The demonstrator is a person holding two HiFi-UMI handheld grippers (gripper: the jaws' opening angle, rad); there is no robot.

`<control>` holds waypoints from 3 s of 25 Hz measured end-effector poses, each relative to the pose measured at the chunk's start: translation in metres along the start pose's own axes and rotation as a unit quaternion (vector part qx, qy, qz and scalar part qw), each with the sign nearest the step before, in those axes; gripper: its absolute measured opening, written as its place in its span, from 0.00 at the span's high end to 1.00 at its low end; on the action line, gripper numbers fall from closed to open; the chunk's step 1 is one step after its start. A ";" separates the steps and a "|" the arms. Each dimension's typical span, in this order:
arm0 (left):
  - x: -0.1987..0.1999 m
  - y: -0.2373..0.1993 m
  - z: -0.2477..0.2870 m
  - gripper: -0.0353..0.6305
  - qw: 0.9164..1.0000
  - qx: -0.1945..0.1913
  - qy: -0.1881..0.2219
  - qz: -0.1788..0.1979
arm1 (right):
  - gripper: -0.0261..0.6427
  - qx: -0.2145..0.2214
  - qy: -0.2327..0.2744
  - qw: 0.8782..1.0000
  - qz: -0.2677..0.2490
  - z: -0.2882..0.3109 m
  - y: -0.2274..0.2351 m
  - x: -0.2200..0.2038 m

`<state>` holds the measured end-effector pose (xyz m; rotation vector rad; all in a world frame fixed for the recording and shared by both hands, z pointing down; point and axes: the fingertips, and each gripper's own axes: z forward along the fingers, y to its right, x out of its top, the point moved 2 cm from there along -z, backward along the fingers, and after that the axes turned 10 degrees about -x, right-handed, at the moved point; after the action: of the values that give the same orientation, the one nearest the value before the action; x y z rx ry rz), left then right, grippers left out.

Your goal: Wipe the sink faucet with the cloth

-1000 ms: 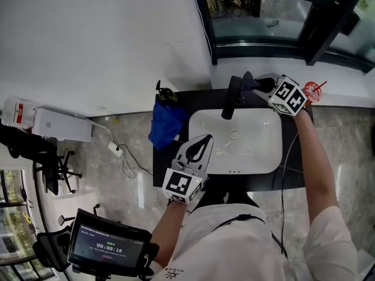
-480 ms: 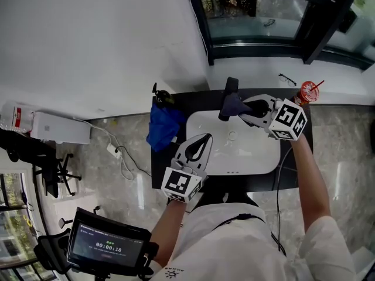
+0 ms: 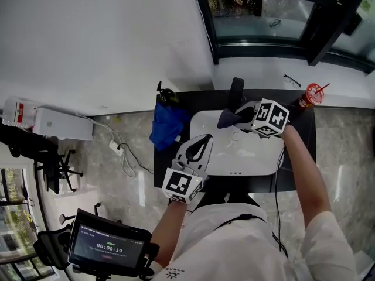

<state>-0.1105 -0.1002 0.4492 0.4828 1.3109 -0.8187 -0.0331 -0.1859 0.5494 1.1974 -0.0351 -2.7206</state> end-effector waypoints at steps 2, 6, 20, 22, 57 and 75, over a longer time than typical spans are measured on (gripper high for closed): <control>-0.001 -0.002 -0.002 0.95 1.000 0.003 -0.001 -0.001 | 0.81 -0.011 -0.017 1.000 0.015 0.002 0.011 -0.002; 0.001 -0.003 -0.002 0.95 1.000 0.007 0.002 -0.004 | 0.81 -0.053 -0.036 0.997 0.031 0.003 0.036 -0.007; 0.002 0.000 0.001 0.95 1.000 -0.003 0.000 0.001 | 0.81 -0.216 0.009 0.972 0.089 -0.036 0.084 -0.040; 0.002 0.001 0.002 0.95 1.000 -0.006 0.001 0.002 | 0.81 -0.219 0.023 0.970 0.106 -0.049 0.083 -0.049; 0.003 0.000 0.001 0.95 1.000 -0.002 0.002 0.001 | 0.81 -0.244 -0.020 0.969 0.030 -0.028 0.082 -0.038; 0.009 0.007 0.008 0.95 1.000 -0.014 0.006 0.003 | 0.81 -0.102 0.007 0.995 -0.021 -0.013 -0.015 -0.005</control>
<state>-0.0999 -0.1043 0.4413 0.4706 1.3295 -0.7920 -0.0221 -0.1700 0.5433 1.1711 0.2669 -2.6716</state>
